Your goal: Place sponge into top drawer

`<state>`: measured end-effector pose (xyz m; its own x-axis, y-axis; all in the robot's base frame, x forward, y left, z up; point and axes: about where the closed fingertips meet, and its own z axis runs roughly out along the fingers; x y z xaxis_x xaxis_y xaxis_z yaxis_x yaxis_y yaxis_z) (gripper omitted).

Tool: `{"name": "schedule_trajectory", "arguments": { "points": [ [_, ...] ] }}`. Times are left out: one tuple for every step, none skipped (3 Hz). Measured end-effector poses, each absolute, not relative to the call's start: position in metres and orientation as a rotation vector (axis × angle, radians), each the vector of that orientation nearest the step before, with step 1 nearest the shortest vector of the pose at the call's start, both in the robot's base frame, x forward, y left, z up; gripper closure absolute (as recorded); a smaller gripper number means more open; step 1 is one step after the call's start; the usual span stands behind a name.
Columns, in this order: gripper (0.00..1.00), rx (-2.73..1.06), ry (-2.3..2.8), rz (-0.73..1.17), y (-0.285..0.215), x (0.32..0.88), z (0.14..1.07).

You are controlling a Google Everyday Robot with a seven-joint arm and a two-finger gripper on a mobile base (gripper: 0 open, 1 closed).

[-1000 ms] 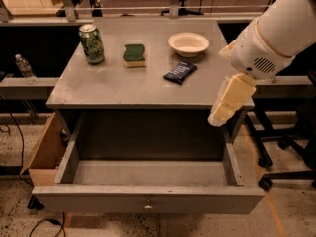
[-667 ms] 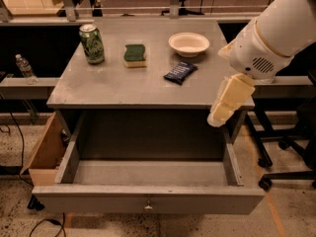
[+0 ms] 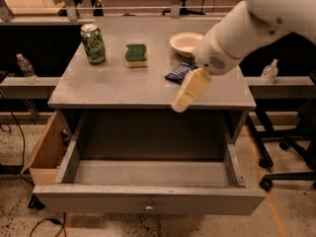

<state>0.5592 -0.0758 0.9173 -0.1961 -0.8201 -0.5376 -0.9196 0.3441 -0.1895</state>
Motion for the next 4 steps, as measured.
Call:
{"name": "schedule_trajectory", "arguments": {
  "points": [
    [0.0, -1.389, 2.054, 0.342, -0.04, 0.6, 0.908],
    [0.0, -1.296, 2.054, 0.426, -0.005, 0.633, 0.903],
    [0.0, -1.239, 2.063, 0.454, 0.019, 0.662, 0.898],
    [0.0, -1.202, 2.059, 0.467, 0.041, 0.692, 0.897]
  ]
}}
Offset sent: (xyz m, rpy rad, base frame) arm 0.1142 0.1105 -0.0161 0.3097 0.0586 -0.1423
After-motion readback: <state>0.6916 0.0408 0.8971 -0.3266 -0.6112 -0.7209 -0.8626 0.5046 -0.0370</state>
